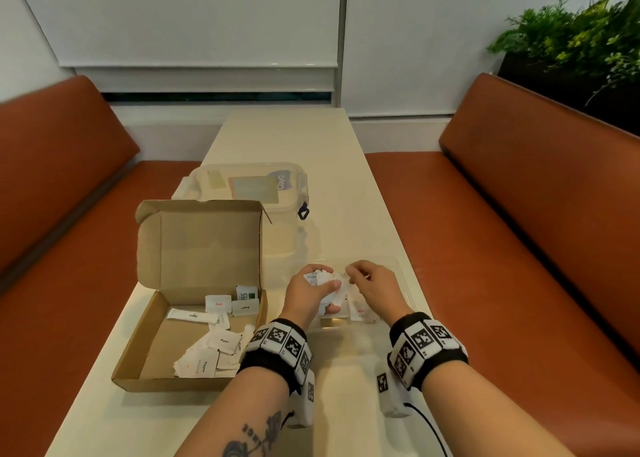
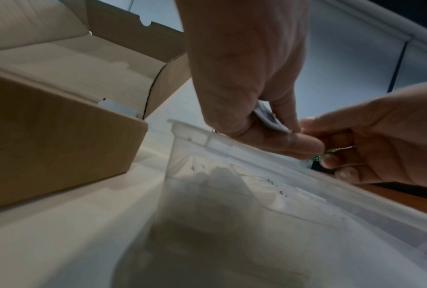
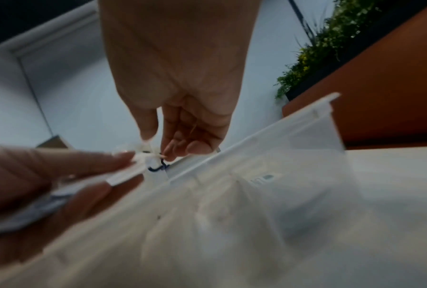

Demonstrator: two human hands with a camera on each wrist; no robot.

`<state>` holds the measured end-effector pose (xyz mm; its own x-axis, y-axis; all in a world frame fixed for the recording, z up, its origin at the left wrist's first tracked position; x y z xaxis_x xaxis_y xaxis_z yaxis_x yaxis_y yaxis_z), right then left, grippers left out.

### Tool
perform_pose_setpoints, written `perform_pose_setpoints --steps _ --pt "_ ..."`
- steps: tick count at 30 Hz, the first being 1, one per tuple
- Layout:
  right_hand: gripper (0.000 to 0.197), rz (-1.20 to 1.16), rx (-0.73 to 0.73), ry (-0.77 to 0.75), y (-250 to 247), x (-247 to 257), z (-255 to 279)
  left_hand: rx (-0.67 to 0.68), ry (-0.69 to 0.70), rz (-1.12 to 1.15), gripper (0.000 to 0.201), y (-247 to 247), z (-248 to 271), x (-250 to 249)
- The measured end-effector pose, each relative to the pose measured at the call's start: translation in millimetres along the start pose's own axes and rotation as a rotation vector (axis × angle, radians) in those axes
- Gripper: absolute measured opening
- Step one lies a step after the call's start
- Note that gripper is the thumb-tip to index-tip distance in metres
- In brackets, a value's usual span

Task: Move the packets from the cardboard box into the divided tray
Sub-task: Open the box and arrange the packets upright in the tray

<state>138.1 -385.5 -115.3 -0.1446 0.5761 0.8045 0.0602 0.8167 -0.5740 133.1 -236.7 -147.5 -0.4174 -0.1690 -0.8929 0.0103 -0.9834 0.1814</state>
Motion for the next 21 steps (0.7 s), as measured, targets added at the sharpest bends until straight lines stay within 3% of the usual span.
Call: perform_pose_setpoints --steps 4,9,11,14,17,21 --pt "0.006 -0.121 0.045 0.014 1.5 5.5 -0.7 0.014 0.009 0.006 0.020 2.5 1.7 -2.8" --pt "0.007 -0.234 -0.118 0.098 -15.4 -9.0 3.9 -0.014 -0.018 0.051 0.026 -1.4 0.9 0.0" --pt "0.008 -0.271 -0.117 0.132 -16.1 -16.0 7.9 -0.032 -0.012 0.025 0.027 -2.6 0.7 0.6" --pt "0.005 -0.202 -0.046 0.131 -13.4 -17.1 11.3 -0.049 0.002 -0.021 0.027 -2.5 0.9 1.1" --pt "0.024 -0.008 0.027 0.031 -14.1 -6.4 8.6 -0.030 0.019 -0.091 0.027 2.0 2.4 0.0" --pt "0.007 0.075 0.107 0.010 -10.7 -0.6 7.2 -0.011 0.041 -0.093 0.025 6.7 4.3 -3.6"
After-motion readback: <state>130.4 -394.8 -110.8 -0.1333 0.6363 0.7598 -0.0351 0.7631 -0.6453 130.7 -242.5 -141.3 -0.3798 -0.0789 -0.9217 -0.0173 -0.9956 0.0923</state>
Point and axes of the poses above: each hand's wrist, its own z-axis away from the middle knuckle, its own y-axis out of the palm, x = y × z, the point moved 8 cm from there along -z, towards the middle knuckle, and after that the axes turned 9 degrees about -y, right-handed, at the moved point
